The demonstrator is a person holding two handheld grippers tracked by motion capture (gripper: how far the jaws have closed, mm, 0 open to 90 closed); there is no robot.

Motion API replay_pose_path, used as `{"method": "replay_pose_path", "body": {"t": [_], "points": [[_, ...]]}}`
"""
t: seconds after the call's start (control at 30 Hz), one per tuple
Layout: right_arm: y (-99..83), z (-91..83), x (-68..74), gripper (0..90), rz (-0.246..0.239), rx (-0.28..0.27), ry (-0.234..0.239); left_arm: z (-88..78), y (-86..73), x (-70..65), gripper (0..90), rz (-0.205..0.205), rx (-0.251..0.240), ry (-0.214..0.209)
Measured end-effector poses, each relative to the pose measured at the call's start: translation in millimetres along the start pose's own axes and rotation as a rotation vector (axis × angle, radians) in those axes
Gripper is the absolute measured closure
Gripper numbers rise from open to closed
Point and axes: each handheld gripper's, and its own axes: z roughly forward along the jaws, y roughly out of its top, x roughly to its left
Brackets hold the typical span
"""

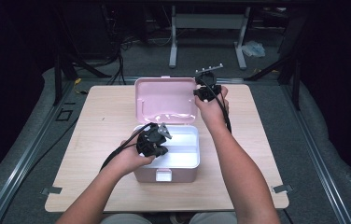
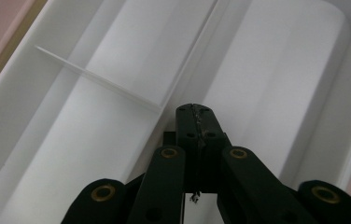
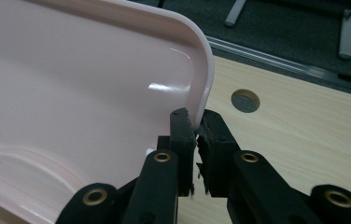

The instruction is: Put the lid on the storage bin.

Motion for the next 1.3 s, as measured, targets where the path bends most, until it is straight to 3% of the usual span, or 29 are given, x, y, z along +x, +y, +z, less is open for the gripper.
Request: {"method": "replay_pose_path", "body": {"t": [0.23,0.3,0.4,0.57,0.63,0.67,0.73,0.83,1.0,1.13,1.2,1.3], "points": [[-3.0,-16.1,3.0,84.7,-0.027,-0.036,0.008,0.2,1.6,0.1,89.8,-0.004,0.007,0.001],[-3.4,-18.1,3.2,84.8,-0.029,-0.043,0.011,0.0,3.0,1.5,89.8,0.005,0.022,0.022],[-3.9,-19.7,4.6,84.9,-0.036,-0.058,0.011,-0.2,5.5,3.3,89.5,0.007,0.044,0.016],[-3.6,-21.5,5.7,85.2,-0.038,-0.069,0.020,-5.2,3.7,12.1,77.5,-0.048,0.034,-0.081],[-3.5,-22.0,6.1,85.3,-0.041,-0.072,0.022,-10.0,2.0,17.1,68.3,-0.071,0.021,-0.138],[-3.4,-22.1,6.4,85.3,-0.042,-0.072,0.021,-13.7,1.2,19.8,64.2,-0.085,0.004,-0.147],[-3.5,-22.2,6.6,85.3,-0.044,-0.076,0.020,-22.5,-0.1,26.0,58.1,-0.114,-0.019,-0.133],[-3.8,-23.1,7.0,85.4,-0.037,-0.077,0.022,-34.6,-1.9,36.5,51.3,-0.130,-0.018,-0.053],[-3.9,-25.9,8.2,85.4,-0.042,-0.075,0.018,-51.4,-9.4,62.9,49.5,-0.199,-0.052,0.027],[-4.1,-27.8,8.8,85.4,-0.049,-0.075,0.017,-65.5,-15.4,87.0,49.7,-0.255,-0.067,0.123],[-4.2,-28.7,8.7,85.5,-0.048,-0.075,0.019,-75.0,-17.2,98.4,50.3,-0.298,-0.091,0.143],[-4.4,-29.5,8.0,85.4,-0.055,-0.079,0.024,-86.6,-16.0,110.0,51.7,-0.329,-0.109,0.162]]}}
